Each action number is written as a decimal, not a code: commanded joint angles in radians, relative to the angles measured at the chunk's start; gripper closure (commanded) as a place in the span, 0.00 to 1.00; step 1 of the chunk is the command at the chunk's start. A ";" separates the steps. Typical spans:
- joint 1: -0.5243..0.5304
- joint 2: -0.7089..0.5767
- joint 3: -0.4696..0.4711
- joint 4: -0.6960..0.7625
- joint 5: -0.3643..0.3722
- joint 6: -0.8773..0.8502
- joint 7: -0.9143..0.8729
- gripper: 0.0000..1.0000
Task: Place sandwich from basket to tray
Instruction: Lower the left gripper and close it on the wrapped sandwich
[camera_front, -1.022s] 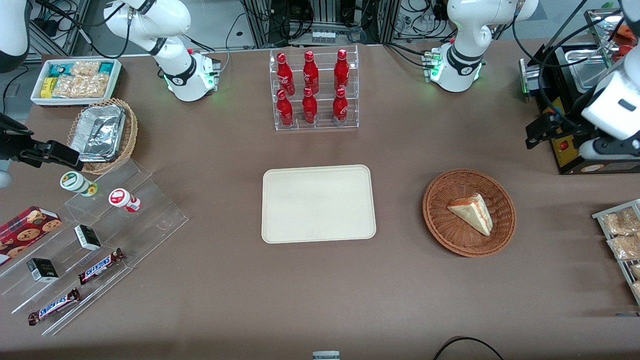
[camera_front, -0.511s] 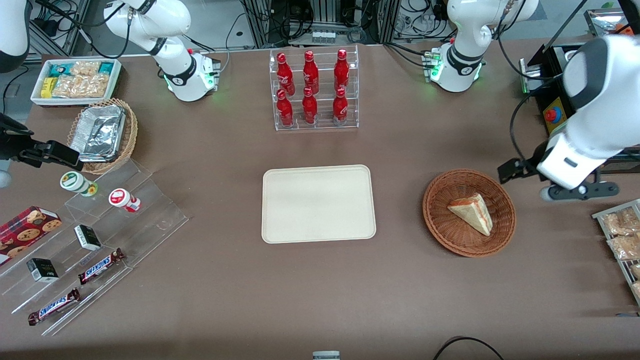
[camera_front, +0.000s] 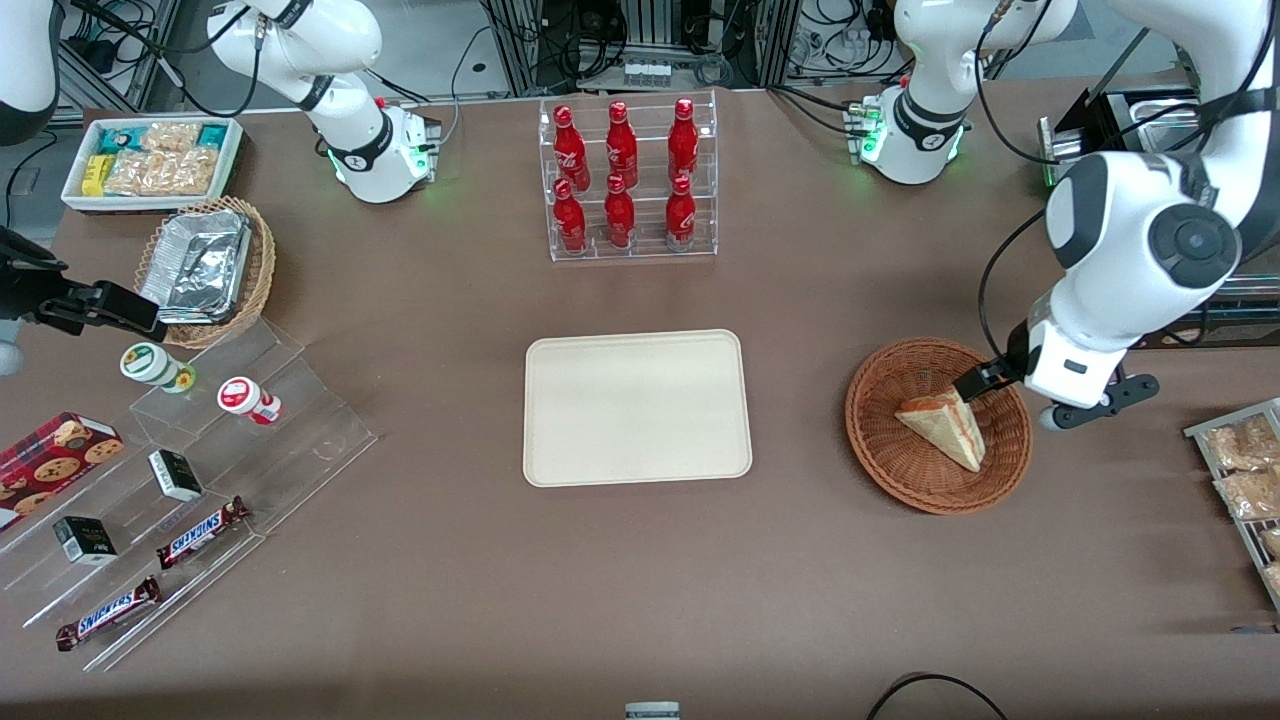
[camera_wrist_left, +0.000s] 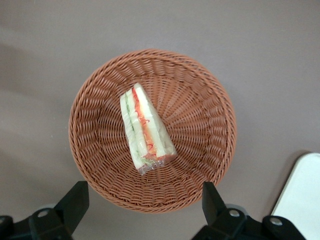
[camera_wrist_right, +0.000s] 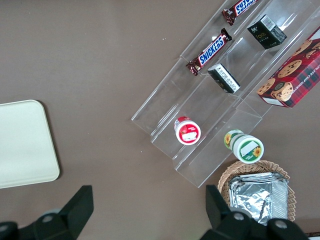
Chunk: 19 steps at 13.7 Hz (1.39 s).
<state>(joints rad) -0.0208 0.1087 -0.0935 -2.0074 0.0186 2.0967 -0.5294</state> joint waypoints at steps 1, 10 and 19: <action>0.002 -0.009 0.004 -0.065 0.020 0.078 -0.128 0.00; 0.002 0.023 0.006 -0.215 0.020 0.307 -0.207 0.00; 0.007 0.111 0.009 -0.225 0.018 0.428 -0.219 0.00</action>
<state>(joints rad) -0.0167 0.2038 -0.0840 -2.2280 0.0193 2.4909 -0.7214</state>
